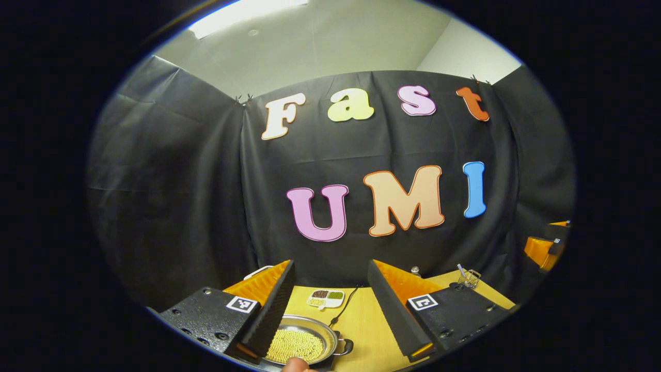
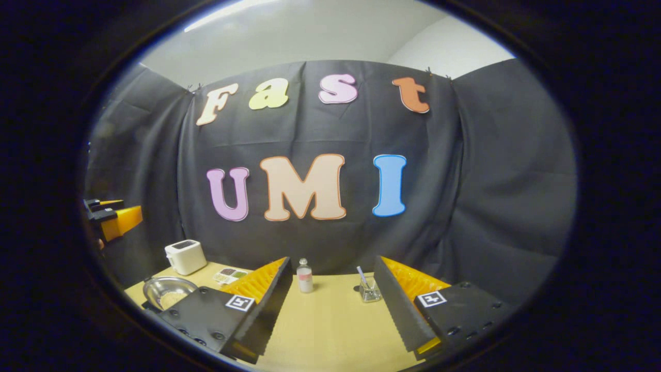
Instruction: First push the handle of the pot to place it horizontally, then grasp the pot with both hands and set it on the induction cooktop.
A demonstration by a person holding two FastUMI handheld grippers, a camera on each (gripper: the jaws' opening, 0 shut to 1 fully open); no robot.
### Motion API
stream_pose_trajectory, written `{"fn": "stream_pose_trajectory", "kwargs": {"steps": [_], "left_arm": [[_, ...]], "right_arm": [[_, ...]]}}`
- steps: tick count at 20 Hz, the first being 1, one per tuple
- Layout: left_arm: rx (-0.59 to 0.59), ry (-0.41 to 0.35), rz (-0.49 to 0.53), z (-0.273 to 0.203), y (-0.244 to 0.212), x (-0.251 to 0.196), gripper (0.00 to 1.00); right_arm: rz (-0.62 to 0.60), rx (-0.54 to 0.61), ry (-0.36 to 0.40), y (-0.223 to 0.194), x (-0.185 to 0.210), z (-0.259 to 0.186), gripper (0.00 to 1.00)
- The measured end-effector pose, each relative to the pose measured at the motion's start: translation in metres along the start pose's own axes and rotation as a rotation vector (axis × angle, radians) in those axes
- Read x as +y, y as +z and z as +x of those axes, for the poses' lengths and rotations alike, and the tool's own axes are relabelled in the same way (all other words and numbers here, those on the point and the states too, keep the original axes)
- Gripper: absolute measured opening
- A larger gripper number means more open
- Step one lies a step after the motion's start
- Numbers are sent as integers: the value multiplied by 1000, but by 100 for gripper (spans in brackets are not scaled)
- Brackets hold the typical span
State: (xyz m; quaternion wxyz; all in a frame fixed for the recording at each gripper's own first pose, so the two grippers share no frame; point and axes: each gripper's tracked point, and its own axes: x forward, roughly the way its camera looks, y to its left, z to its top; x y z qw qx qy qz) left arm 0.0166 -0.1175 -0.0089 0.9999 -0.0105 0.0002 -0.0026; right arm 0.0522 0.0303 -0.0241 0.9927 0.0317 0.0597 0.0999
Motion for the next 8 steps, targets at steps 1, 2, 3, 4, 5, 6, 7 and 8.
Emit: {"fn": "stream_pose_trajectory", "kwargs": {"steps": [1,2,3,4,5,6,7,8], "left_arm": [[-11,-12,5,0,3,1,90],[-19,-20,7,0,6,3,90],[-21,-26,3,1,8,5,93],[-22,-27,-5,2,8,10,91],[-25,-26,-15,2,9,12,93],[-32,-23,-23,3,10,15,94],[-34,-17,-29,3,10,19,94],[-33,-18,-33,3,8,21,94]], "right_arm": [[1,-8,-9,3,2,1,91],[3,-15,-17,7,4,1,91],[7,-15,-22,9,7,-2,91],[12,-20,-24,12,11,-5,91],[14,-27,-27,14,14,-6,91],[12,-34,-28,17,17,-7,91],[8,-38,-31,18,19,-8,91],[5,-42,-32,19,21,-9,91]]}}
